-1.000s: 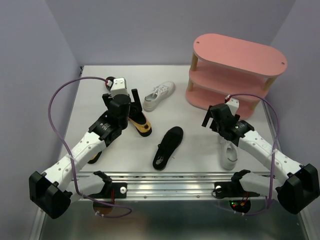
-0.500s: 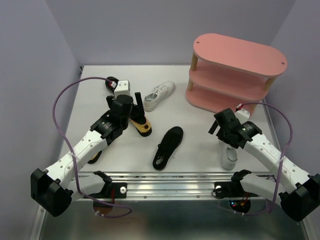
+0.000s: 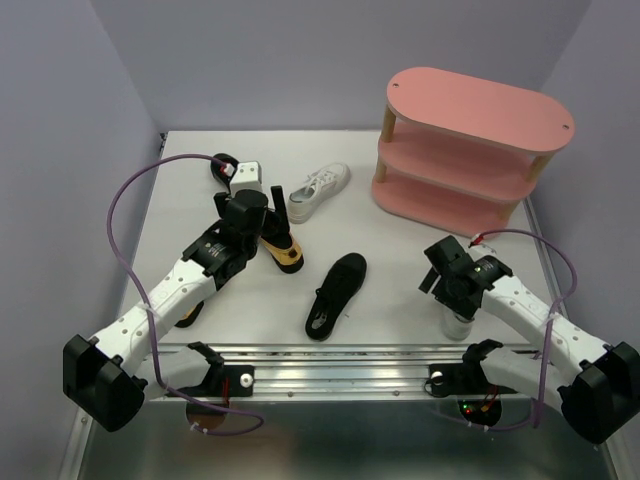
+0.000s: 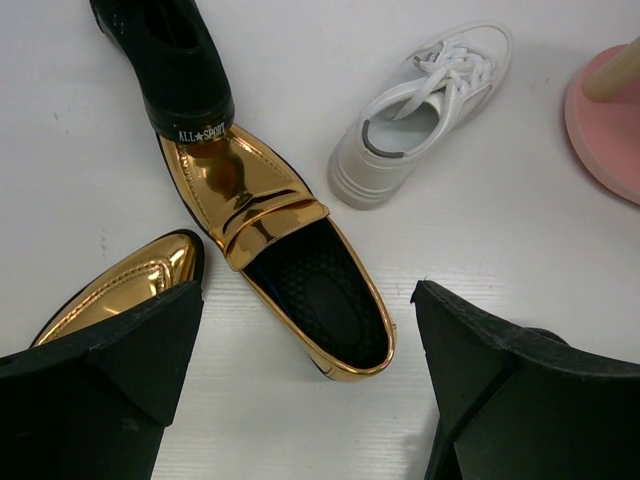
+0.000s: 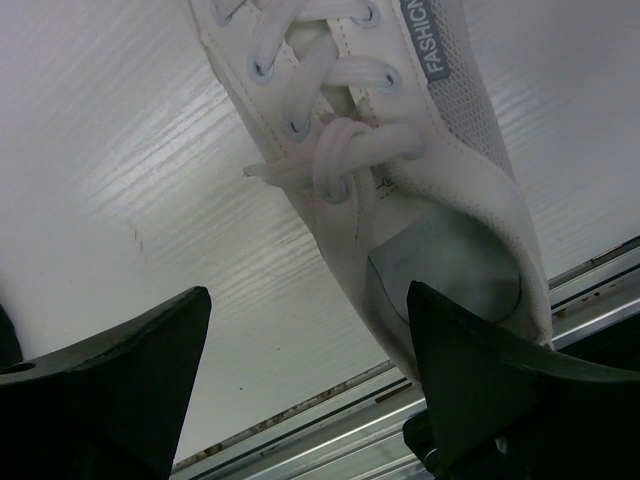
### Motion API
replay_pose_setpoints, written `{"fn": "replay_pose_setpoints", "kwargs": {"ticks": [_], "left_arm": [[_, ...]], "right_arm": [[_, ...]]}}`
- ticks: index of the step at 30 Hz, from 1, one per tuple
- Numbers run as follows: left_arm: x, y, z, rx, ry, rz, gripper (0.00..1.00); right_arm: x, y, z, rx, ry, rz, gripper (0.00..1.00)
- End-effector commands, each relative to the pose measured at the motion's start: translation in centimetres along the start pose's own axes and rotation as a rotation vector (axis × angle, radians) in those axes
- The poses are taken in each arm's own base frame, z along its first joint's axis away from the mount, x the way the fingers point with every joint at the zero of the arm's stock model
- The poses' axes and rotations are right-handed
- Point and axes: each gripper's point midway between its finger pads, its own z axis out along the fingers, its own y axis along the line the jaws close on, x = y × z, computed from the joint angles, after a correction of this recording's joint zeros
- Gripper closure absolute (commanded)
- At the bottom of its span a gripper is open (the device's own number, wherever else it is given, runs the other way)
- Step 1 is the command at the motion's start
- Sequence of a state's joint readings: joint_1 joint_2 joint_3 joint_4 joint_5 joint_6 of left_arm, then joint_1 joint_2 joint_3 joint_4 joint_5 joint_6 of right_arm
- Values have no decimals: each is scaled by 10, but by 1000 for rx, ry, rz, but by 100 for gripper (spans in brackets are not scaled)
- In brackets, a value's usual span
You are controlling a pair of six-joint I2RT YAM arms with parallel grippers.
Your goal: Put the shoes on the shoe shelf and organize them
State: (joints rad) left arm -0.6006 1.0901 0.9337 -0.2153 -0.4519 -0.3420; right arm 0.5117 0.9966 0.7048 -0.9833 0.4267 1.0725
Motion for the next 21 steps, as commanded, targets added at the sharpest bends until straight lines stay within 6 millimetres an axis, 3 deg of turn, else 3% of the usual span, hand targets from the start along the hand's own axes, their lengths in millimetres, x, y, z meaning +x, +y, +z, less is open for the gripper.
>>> {"fn": "replay_pose_setpoints", "kwargs": {"ticks": [1,4,5,8,10,11,12,15,21], "left_arm": [[-22,-6,-3,14,-51,-34,1],[-22,-6,-3,13,-52,-38,1],[-23,-6,-3,15,-53,-36,1],[-25,-6,-4,13,-53,-33,1],[-26,-5,-5,8,-54,-28,1],[-26,-5,-4,6,-52,-25,1],[-28,-6,-5,9,-55,-23,1],[-32,-5,-6,4,-61,-22,1],[-34,-4,-7,-3,-63,-17,1]], "right_arm": [[6,17,5,-61,31,21,17],[20,22,16,-86,72,23,28],[24,20,19,-84,80,21,44],[24,28,19,-129,81,-1,66],[17,29,16,-129,59,-28,93],[14,29,14,-122,51,-37,99],[3,32,10,-122,18,-50,99],[-8,31,1,-104,-12,-65,99],[-30,48,-20,-181,-66,-52,99]]}}
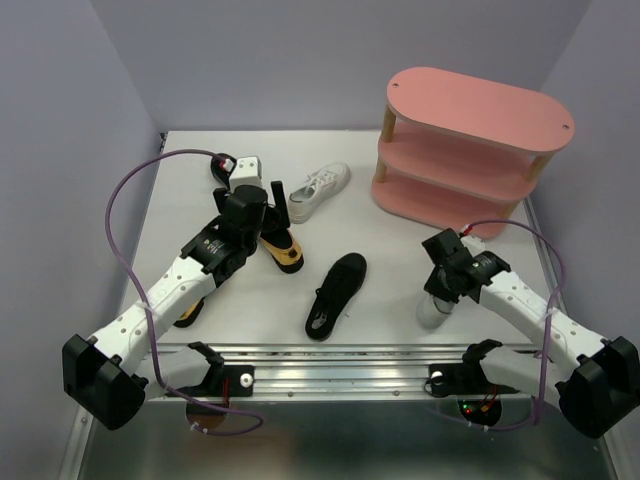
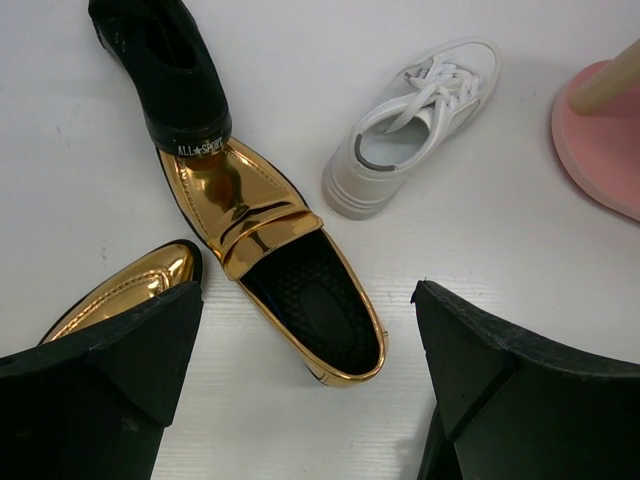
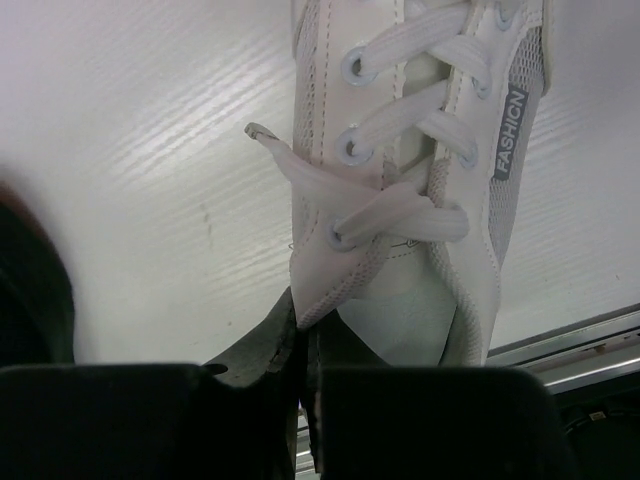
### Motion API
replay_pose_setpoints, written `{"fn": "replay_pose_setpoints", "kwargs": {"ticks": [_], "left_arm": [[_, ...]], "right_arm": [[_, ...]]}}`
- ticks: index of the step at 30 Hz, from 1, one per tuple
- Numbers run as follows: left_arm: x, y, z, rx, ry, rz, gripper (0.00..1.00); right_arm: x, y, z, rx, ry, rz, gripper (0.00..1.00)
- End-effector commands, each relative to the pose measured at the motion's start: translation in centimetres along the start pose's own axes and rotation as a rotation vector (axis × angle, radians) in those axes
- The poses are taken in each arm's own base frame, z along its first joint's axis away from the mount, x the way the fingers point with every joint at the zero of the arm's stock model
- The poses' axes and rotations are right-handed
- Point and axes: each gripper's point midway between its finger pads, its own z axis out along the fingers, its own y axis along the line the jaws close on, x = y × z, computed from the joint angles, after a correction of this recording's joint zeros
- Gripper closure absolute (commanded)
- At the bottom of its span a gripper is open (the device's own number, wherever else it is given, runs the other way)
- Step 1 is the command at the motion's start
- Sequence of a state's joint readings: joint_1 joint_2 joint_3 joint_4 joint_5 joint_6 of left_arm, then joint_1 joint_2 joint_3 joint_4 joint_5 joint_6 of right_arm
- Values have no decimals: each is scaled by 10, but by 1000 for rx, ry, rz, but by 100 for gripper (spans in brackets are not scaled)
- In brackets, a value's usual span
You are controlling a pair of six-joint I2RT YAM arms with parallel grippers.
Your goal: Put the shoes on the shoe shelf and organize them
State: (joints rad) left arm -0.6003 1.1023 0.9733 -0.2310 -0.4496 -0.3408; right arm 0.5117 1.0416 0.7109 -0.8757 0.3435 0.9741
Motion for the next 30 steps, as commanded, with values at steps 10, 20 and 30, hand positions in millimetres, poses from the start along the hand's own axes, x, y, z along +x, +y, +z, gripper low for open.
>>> {"fn": "replay_pose_setpoints", "kwargs": {"ticks": [10,20,30], "left_arm": [[-32,2,-6,-31,-70,-14,1],[-39,2,-6,-46,-80,-17,1],[-47,7,-9,-65,-110,-29,1]], "right_arm": [[-40,38,-23,-129,-108,-76,99],[-48,45,-23,-122,-117,-133,99],[-62,48,-24,-103,-164,-165,99]]}}
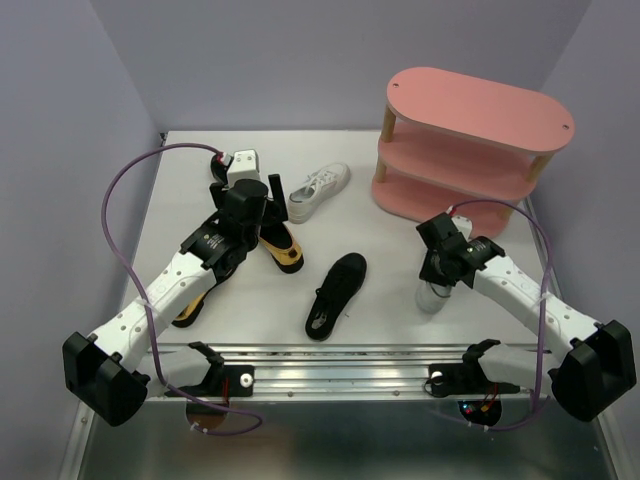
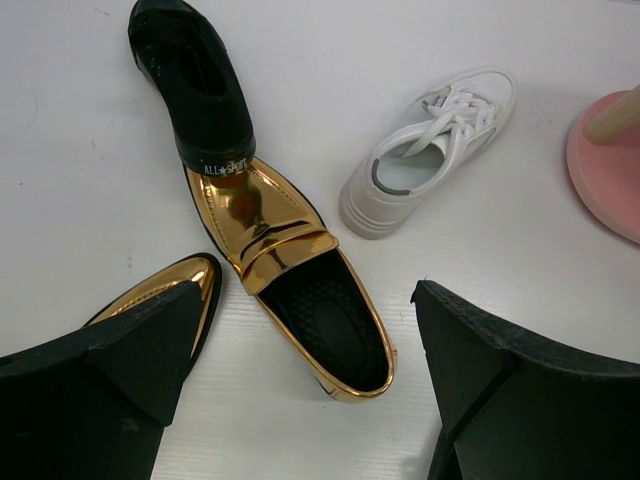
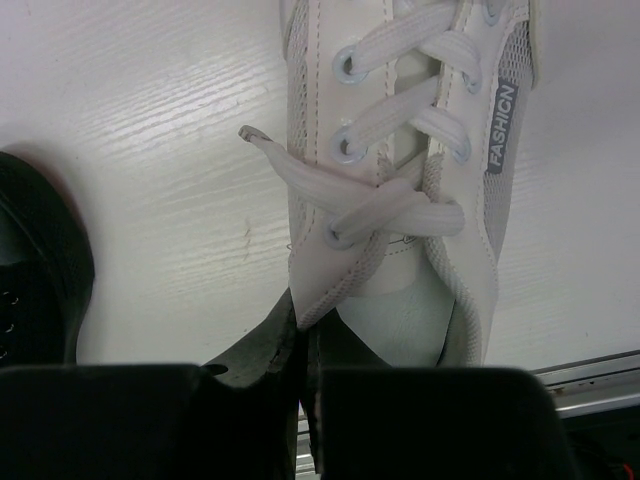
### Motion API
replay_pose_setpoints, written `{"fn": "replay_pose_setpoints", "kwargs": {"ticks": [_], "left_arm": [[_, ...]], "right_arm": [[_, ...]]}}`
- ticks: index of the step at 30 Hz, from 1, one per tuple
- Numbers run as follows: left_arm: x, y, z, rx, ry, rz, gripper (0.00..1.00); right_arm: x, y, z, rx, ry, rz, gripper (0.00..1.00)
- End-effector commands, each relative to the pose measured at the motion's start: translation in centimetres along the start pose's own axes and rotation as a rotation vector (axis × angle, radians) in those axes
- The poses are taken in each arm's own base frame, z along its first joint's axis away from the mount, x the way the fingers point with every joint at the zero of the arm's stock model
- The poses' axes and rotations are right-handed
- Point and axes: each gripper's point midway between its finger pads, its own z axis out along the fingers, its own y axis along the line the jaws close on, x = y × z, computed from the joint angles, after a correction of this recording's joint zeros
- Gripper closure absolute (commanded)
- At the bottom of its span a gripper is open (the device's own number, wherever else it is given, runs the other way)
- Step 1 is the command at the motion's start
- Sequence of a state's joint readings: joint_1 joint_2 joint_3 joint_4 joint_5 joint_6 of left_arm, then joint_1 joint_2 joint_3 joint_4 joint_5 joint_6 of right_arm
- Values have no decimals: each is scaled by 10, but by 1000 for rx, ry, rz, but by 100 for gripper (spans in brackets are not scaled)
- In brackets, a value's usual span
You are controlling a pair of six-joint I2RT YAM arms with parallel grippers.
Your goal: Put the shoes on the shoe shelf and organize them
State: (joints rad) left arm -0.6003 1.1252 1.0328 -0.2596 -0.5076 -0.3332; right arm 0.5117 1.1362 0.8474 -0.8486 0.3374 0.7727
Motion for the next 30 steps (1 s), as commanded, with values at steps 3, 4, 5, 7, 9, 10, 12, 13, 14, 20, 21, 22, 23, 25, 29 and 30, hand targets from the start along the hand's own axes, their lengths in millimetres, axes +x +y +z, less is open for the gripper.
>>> {"fn": "replay_pose_setpoints", "kwargs": {"ticks": [3,4,5,7,9,10,12,13,14,20,21,22,23,25,29,30], "left_arm": [[-29,3,-8,-16,-84,-29,1],[-29,4,-8,-16,-84,-29,1],[-28,4,-8,-16,-84,-29,1],[-27,4,-8,-15,-82,-27,1],[-26,4,-8,-13,-79,-26,1],[-25,4,-7,-14,-77,-23,1],[-25,4,-8,-12,-81,-25,1],[-24,4,-7,-13,-78,-23,1],[-24,4,-8,-12,-81,-23,1],[-17,7,-7,-14,-76,-30,1],[-16,7,-8,-10,-78,-34,1],[-15,7,-8,-8,-75,-35,1],[-12,8,-7,-9,-71,-34,1],[-12,8,-8,-8,-70,-33,1],[-12,9,-9,-13,-70,-34,1],[-12,9,-9,-14,-71,-34,1]], "right_arm": [[-41,13,-12,-38,-155,-2,99],[-43,12,-13,-40,-168,-3,99],[-47,12,-14,-42,-186,-14,99],[-51,11,-16,-49,-212,-27,99],[-51,8,-15,-43,-221,-40,99],[-52,7,-17,-42,-229,-51,99],[-54,5,-17,-36,-247,-48,99],[-56,6,-19,-48,-259,-41,99],[-55,7,-19,-54,-258,-40,99],[-56,9,-17,-66,-267,-29,99],[-55,9,-15,-63,-261,-35,99],[-54,9,-14,-61,-260,-41,99],[-54,8,-13,-54,-261,-51,99],[-55,6,-11,-38,-262,-64,99],[-61,0,-10,2,-291,-97,99],[-62,-1,-10,12,-296,-103,99]]}}
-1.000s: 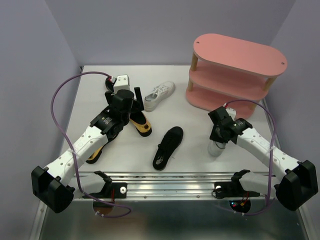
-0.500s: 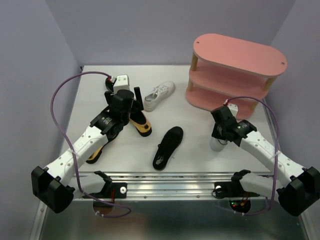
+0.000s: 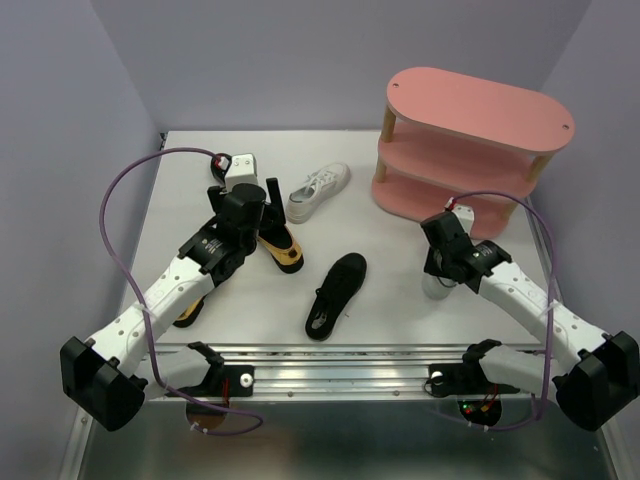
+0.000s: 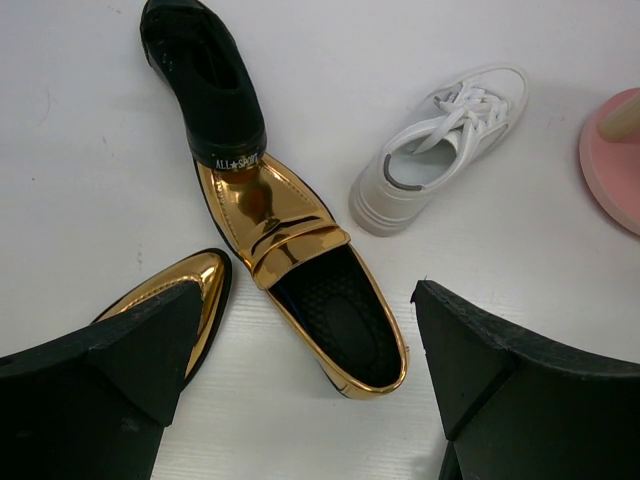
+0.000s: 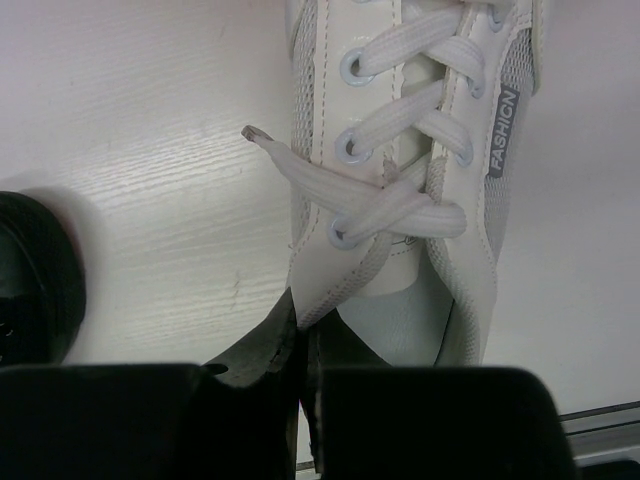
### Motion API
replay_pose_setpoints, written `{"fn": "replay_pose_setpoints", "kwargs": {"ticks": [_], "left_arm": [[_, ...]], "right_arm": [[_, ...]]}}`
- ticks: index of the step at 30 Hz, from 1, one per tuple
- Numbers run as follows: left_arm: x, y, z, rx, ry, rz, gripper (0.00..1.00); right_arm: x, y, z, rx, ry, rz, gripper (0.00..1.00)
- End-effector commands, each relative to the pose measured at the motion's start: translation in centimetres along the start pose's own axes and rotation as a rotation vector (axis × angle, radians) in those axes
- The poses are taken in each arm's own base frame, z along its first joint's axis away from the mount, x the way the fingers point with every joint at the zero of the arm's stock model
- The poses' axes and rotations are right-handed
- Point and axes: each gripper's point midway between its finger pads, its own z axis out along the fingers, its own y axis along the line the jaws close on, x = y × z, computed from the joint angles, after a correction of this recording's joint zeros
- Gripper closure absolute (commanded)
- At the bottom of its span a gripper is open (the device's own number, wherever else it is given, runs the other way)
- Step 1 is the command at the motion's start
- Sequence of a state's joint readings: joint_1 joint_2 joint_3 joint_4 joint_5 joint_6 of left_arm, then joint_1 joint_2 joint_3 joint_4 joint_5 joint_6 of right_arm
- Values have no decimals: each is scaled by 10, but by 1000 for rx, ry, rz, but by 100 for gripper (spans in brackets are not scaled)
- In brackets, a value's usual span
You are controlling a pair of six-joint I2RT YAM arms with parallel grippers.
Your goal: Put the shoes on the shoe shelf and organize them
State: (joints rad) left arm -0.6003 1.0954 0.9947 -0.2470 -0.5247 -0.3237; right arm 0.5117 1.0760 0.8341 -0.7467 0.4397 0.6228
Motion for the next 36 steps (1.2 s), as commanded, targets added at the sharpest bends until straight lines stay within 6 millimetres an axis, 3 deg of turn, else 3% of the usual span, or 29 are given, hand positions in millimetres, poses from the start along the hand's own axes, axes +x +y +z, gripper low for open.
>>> {"fn": "replay_pose_setpoints", "kwargs": {"ticks": [1,15,25,36], "left_arm": [[-18,2,-7,2,-62,-45,1],[-20,6,-14,-2,-67,-60,1],[-26,11,-22,-4,-83,-63,1],[-23,7,-19,5,-70,-59,1]], "right_arm": [[-32,-2,2,37,-132,-32,99],[-74,4,39,77,-162,-176,99],[-99,-21,60,163,-181,-198,99],[-129,-33,79,217,-223,-261,99]]}}
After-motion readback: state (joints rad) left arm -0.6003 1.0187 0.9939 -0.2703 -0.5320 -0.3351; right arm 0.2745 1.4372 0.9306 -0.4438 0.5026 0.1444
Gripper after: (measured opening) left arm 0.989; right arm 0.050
